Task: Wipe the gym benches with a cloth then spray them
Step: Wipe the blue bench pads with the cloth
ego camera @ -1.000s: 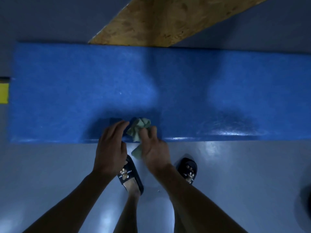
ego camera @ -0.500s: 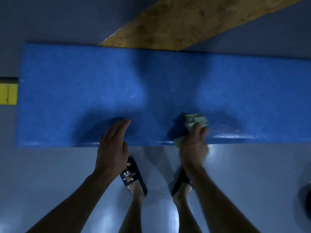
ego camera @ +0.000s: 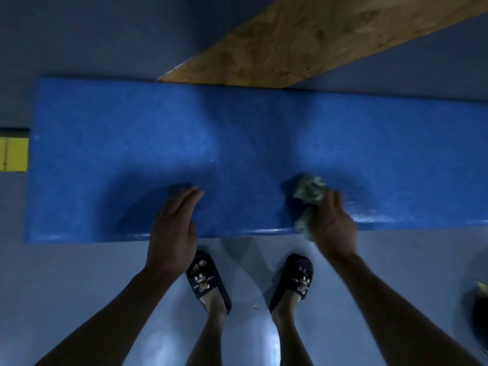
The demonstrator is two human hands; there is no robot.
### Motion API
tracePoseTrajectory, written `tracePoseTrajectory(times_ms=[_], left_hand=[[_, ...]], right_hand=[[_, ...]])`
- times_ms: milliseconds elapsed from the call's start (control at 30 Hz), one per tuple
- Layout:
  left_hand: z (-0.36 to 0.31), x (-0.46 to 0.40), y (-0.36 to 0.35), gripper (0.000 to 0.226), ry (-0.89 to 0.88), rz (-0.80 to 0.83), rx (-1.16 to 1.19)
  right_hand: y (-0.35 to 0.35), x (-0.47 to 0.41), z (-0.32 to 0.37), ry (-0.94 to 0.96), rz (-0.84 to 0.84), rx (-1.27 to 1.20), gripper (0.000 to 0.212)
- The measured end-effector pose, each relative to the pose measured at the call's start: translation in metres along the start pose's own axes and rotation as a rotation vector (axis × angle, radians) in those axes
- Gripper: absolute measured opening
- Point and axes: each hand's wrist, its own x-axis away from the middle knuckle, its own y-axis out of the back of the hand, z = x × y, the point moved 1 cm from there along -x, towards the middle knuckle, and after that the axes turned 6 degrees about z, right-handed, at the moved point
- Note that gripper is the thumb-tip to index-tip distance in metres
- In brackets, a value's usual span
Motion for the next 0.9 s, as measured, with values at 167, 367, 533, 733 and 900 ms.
tracePoseTrajectory(times_ms=[167,367,533,733,900], left_hand=[[0.000,-0.008,0.004,0.070,0.016,0.006,0.019],[0.010,-0.018,0.018,0.069,0.018,-0.004,0.019],[0.025,-0.028,0.028,0.060,-0.065,-0.002,-0.016],[0.029,-0.032,0.027,0.057,-0.098,0.024,-0.055],[0.028,-0.036,0.028,0.052,-0.074,0.020,-0.061]], right_hand=[[-0.004,-0.005,0.012,-0.253,-0.091,-0.073,0.040],[-0.045,0.024,0.179,0.115,-0.001,-0.205,0.033],[-0.030,-0.003,0.154,0.434,0.025,0.003,0.035],[0.017,-0.035,0.017,-0.160,-0.064,0.023,0.043],[-0.008,-0.032,0.076,-0.308,-0.095,-0.141,0.035]])
